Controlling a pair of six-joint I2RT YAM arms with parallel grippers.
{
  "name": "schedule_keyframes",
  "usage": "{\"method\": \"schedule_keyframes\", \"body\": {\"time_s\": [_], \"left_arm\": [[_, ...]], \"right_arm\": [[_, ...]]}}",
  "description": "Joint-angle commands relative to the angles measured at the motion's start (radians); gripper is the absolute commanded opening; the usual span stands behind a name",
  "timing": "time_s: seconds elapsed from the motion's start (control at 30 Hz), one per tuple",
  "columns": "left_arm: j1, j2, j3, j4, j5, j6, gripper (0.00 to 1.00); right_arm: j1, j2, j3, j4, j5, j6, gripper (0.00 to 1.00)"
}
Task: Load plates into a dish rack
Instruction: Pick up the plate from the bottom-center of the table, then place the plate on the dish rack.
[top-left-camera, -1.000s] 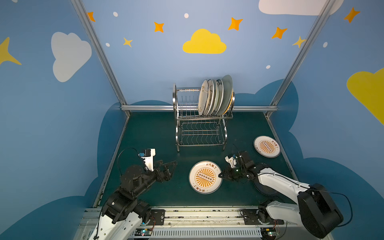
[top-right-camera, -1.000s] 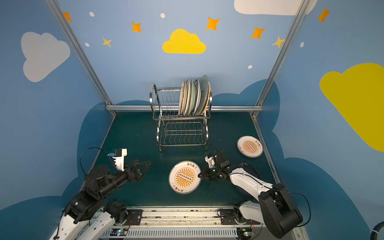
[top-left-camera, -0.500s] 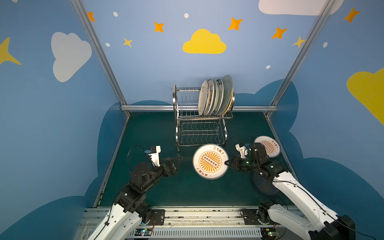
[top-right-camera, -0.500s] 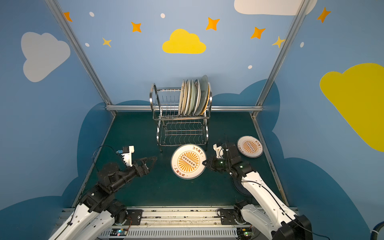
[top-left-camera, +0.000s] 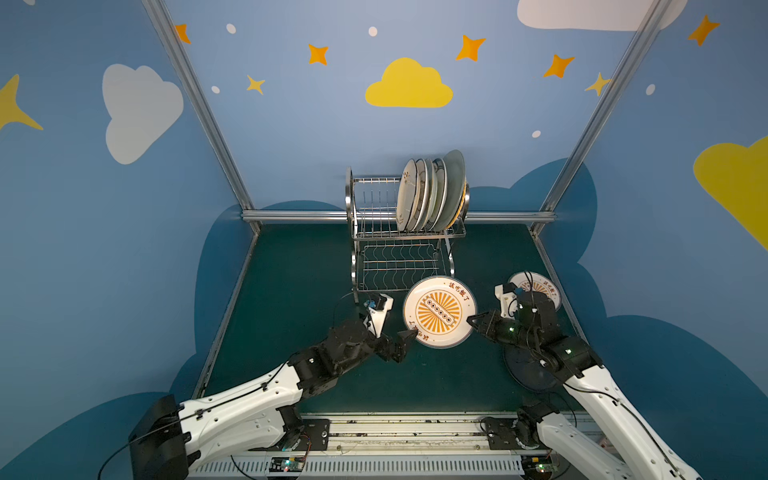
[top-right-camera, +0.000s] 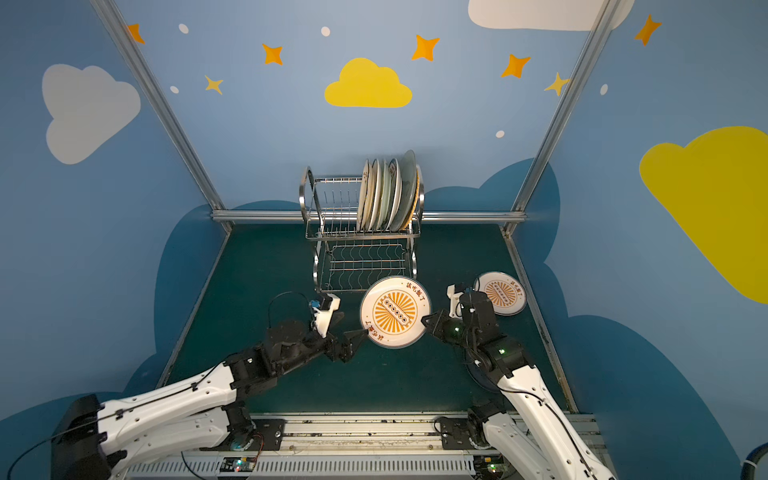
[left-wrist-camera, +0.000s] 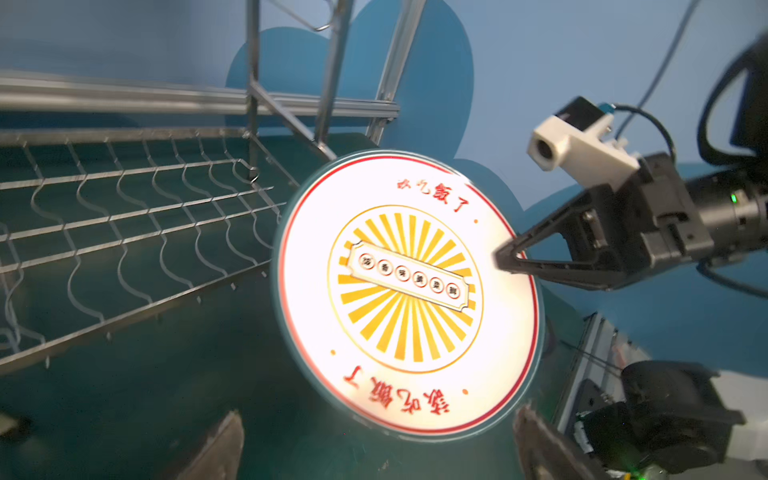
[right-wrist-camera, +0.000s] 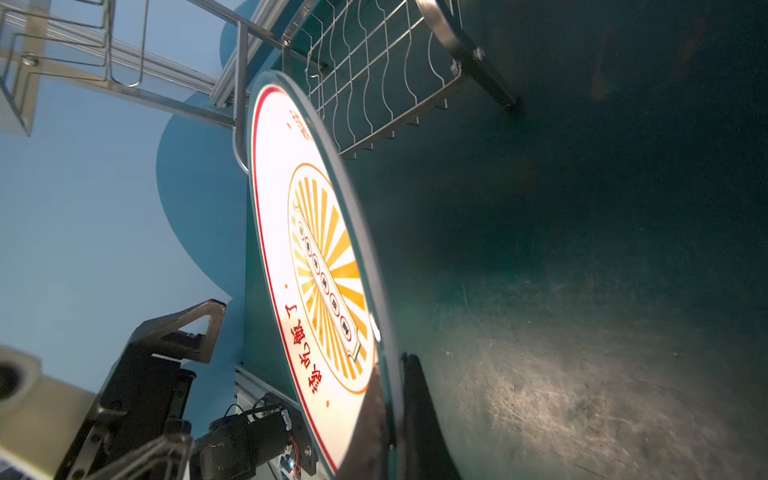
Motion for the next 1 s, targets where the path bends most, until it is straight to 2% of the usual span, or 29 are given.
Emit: {"method": "schedule_keyframes", "body": {"time_s": [0.0, 0.2, 0.33, 0.5, 0.63, 0.97], "left_arm": [[-0.083, 0.054, 0.033, 0.124, -0.111, 0.348, 1.00], [-0.153, 0.153, 0.029, 0.190, -0.120, 0.691, 1.00], [-0.167, 0.199, 0.040, 0.203, -0.129, 0.807, 1.00], [-0.176, 0.256, 0.065, 0.225, -0.162, 0.887, 0.98], [-0.184, 0.310, 0.085, 0.251, -0.209, 0.938, 0.92], [-0.187, 0.379, 0.142, 0.226, -0.248, 0.931, 0.57]], "right_arm": [[-0.009, -0.003, 0.053, 0.027, -0.027, -0.001, 0.00], [-0.027, 0.022, 0.078, 0.014, -0.048, 0.031, 0.00], [-0.031, 0.026, 0.085, 0.001, -0.049, 0.066, 0.00], [-0.034, 0.014, 0.081, -0.007, -0.046, 0.119, 0.00], [-0.037, 0.002, 0.086, -0.032, -0.033, 0.150, 0.00], [-0.041, -0.010, 0.097, -0.082, -0.002, 0.212, 0.00]]}}
